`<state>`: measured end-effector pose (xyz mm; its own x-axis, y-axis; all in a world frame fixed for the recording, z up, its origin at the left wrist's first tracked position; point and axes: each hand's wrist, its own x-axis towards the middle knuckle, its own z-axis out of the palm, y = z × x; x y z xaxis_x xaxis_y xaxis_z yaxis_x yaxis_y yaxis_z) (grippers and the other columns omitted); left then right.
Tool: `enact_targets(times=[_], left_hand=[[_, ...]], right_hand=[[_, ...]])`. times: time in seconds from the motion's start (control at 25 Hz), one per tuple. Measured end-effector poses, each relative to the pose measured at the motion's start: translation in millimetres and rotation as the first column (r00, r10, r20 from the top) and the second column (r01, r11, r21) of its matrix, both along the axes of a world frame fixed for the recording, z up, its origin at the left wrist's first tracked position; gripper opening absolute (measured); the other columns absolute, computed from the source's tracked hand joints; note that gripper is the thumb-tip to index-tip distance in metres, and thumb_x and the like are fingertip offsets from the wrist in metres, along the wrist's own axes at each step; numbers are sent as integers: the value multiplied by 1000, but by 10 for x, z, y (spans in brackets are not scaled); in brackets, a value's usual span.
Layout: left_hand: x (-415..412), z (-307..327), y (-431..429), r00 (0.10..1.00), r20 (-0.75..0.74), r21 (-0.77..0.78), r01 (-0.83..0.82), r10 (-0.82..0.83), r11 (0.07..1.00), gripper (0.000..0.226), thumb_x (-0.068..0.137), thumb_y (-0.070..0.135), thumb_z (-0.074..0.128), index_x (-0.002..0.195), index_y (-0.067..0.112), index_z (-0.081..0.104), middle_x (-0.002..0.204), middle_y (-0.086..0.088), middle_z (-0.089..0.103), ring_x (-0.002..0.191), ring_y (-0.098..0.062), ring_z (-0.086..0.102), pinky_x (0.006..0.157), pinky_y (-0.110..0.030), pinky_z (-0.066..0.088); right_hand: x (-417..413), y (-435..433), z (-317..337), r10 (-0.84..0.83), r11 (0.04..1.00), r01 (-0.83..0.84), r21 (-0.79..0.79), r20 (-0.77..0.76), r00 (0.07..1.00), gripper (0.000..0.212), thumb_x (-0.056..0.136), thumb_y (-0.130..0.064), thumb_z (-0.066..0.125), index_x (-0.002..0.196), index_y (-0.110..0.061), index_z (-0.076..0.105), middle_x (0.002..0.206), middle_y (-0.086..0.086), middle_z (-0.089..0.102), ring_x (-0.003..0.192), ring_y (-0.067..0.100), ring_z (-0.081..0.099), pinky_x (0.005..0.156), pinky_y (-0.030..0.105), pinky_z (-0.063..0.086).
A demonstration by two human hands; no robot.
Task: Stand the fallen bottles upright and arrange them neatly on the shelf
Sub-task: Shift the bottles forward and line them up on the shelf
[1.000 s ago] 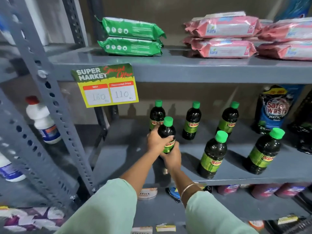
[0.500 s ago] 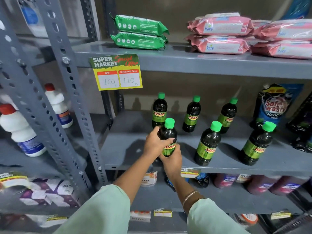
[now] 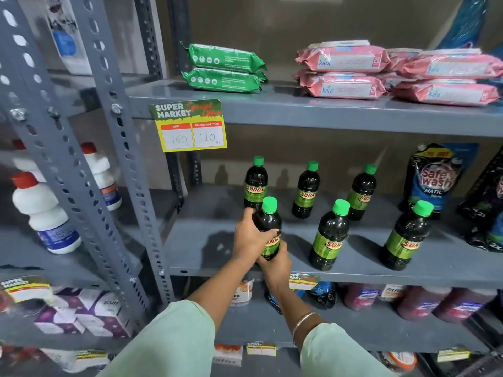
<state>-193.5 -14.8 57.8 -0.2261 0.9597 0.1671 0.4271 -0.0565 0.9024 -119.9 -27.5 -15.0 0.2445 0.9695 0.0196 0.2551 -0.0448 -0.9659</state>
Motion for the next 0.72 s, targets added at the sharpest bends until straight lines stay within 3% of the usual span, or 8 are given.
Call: enact_targets(times=[0.2, 0.44, 0.6, 0.72], left_hand=[[-187, 9, 47, 999, -36, -19, -14, 14, 1000, 50, 60, 20, 81, 100, 14, 50, 101, -8, 66, 91, -26, 60, 69, -28, 44], [-291, -26, 87, 999, -32, -21, 24, -25, 999, 52, 61, 20, 80, 101, 15, 48, 104, -10, 64, 96, -26, 58, 73, -28, 44], [-274, 23, 42, 998, -41, 49, 40, -38, 998, 66, 61, 21, 81, 115, 17, 44, 117, -8, 56, 108, -26, 53, 81, -31, 41], [-170, 188, -47, 996, -45, 224, -68, 80, 972, 76, 63, 29, 80, 125, 15, 38, 131, -7, 45, 118, -25, 43, 93, -37, 38]], right_hand=[[-125, 17, 36, 33, 999, -33, -32, 15, 999, 45, 70, -6, 76, 103, -16, 47, 95, 2, 59, 87, 18, 57, 74, 27, 43], [-203, 49, 0, 20, 999, -19, -42, 15, 1000, 46, 69, -10, 78, 99, -21, 45, 99, 3, 62, 95, 21, 61, 81, 33, 50], [-149, 26, -7, 65, 998, -64, -25, 40, 997, 71, 63, -18, 83, 122, -16, 43, 123, 8, 57, 116, 25, 55, 97, 39, 47], [-21, -92, -3, -6, 1000, 4, 15, 124, 992, 83, 68, -26, 81, 136, -12, 35, 137, 5, 45, 131, 21, 39, 106, 37, 39]])
